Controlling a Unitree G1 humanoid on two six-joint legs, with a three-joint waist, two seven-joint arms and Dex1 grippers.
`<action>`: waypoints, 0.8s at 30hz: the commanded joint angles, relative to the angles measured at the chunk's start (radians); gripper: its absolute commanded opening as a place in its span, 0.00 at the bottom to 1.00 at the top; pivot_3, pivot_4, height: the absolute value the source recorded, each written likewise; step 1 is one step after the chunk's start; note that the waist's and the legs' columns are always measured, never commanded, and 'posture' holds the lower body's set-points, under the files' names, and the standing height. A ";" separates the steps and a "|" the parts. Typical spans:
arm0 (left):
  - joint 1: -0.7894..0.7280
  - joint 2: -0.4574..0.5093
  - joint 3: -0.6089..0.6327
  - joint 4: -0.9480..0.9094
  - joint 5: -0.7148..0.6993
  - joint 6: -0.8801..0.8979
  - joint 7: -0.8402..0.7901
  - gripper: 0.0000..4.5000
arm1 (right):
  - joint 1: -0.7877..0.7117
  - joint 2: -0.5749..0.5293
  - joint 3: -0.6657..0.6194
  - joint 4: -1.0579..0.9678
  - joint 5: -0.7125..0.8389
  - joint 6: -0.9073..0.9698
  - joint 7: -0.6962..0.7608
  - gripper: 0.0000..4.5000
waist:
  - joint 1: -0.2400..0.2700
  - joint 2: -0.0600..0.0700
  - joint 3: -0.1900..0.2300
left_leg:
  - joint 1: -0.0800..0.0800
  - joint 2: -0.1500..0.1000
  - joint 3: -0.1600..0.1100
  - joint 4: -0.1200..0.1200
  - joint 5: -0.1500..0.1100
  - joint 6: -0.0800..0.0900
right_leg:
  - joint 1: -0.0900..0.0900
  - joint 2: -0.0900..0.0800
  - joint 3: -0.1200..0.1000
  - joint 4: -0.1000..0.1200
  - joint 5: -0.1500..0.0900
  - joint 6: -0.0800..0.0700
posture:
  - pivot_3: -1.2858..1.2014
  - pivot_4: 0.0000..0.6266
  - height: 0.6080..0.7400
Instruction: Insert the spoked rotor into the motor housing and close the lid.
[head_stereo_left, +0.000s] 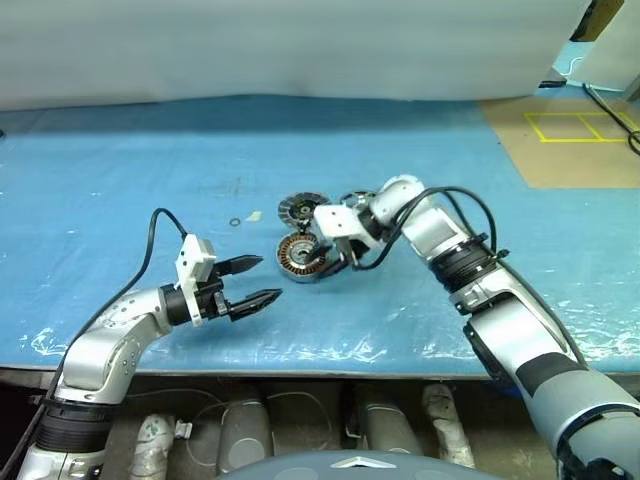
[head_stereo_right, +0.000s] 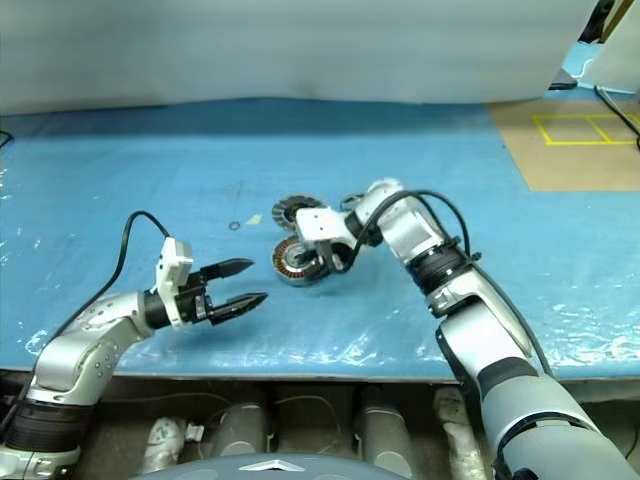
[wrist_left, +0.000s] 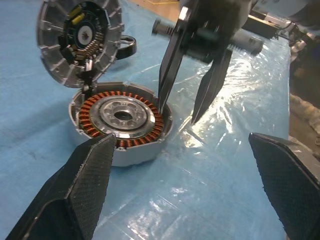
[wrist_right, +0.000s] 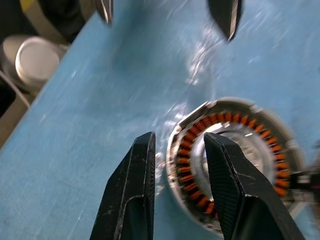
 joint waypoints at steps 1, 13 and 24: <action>-0.022 -0.007 0.009 0.023 0.016 -0.051 -0.009 1.00 | 0.025 -0.054 -0.087 -0.168 0.109 0.152 0.014 0.35 | 0.001 0.000 0.000 | 0.000 0.000 0.000 -0.001 0.000 0.000 | 0.000 0.000 0.000 -0.001 0.000 0.000 | 0.52 0.24 1.00; -0.153 -0.047 0.096 0.273 0.068 -0.186 0.063 1.00 | 0.493 0.102 -0.490 -0.510 0.242 0.381 -0.678 0.35 | 0.022 -0.001 0.000 | 0.001 0.000 0.000 -0.005 0.000 -0.001 | 0.000 0.002 0.001 -0.005 0.000 0.001 | 0.52 0.24 1.00; -0.372 -0.153 0.102 0.732 0.238 -0.425 0.218 1.00 | 0.632 0.163 -0.392 -0.714 0.391 0.511 -0.752 0.35 | 0.024 -0.001 -0.001 | 0.002 -0.002 0.000 -0.008 0.000 -0.001 | 0.003 0.001 0.001 -0.011 -0.001 0.011 | 0.52 0.24 1.00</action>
